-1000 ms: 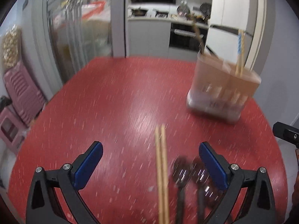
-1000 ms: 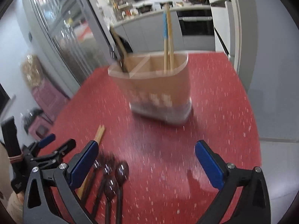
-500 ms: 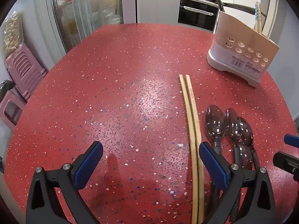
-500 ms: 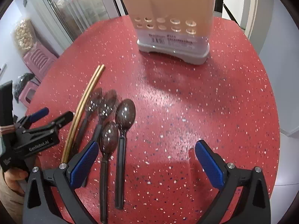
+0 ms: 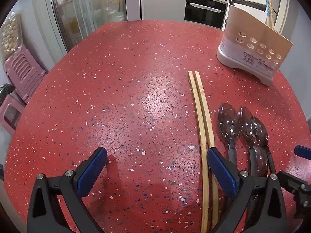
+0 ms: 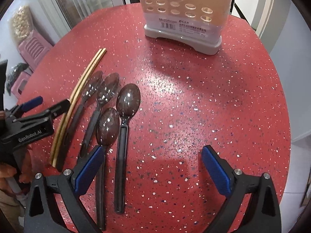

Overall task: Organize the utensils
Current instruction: 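Move both grippers back over the remaining spoons and chopsticks, then grasp a dark spoon handle with the right gripper while the left grasps a plain chopstick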

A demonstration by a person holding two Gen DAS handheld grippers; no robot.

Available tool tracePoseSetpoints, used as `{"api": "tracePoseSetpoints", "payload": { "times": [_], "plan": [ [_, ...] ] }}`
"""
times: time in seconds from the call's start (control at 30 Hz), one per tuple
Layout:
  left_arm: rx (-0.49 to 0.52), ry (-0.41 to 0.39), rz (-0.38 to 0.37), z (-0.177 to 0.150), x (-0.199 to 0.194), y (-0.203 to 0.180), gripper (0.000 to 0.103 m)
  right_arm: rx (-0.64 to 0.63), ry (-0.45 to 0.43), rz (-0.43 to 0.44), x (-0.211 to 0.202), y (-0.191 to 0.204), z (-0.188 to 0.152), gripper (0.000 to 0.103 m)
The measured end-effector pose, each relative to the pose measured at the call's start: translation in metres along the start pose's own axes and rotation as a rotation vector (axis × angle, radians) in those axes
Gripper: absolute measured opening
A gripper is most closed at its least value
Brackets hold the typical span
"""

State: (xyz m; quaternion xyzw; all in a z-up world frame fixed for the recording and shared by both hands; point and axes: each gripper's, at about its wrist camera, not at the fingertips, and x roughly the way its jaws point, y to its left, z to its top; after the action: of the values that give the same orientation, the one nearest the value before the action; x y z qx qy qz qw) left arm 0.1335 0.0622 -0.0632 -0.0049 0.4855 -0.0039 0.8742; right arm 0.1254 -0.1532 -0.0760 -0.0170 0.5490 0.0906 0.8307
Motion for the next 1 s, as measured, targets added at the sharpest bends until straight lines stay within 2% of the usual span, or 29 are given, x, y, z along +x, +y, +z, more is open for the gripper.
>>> {"api": "tracePoseSetpoints", "payload": {
  "times": [0.23,0.47,0.77,0.87,0.97,1.0],
  "plan": [
    [0.014,0.004,-0.001,-0.001,0.002,0.0,0.103,-0.049,0.005,-0.08,0.005,0.011,-0.003,0.089],
    [0.043,0.021,0.0,0.012,0.014,-0.009,0.103,-0.09,0.009,-0.073,0.004,0.025,0.007,0.077],
    [0.078,0.069,-0.021,0.032,0.025,-0.017,0.103,-0.133,0.066,-0.049,0.012,0.03,0.029,0.064],
    [0.09,0.099,-0.052,0.036,0.027,-0.019,0.103,-0.152,0.077,-0.039,0.011,0.034,0.032,0.056],
    [0.158,0.113,-0.082,0.042,0.025,-0.028,0.103,-0.166,0.088,-0.035,0.011,0.039,0.032,0.05],
    [0.174,0.125,-0.091,0.045,0.025,-0.03,0.101,-0.176,0.09,-0.027,0.011,0.039,0.033,0.043]
  ]
}}
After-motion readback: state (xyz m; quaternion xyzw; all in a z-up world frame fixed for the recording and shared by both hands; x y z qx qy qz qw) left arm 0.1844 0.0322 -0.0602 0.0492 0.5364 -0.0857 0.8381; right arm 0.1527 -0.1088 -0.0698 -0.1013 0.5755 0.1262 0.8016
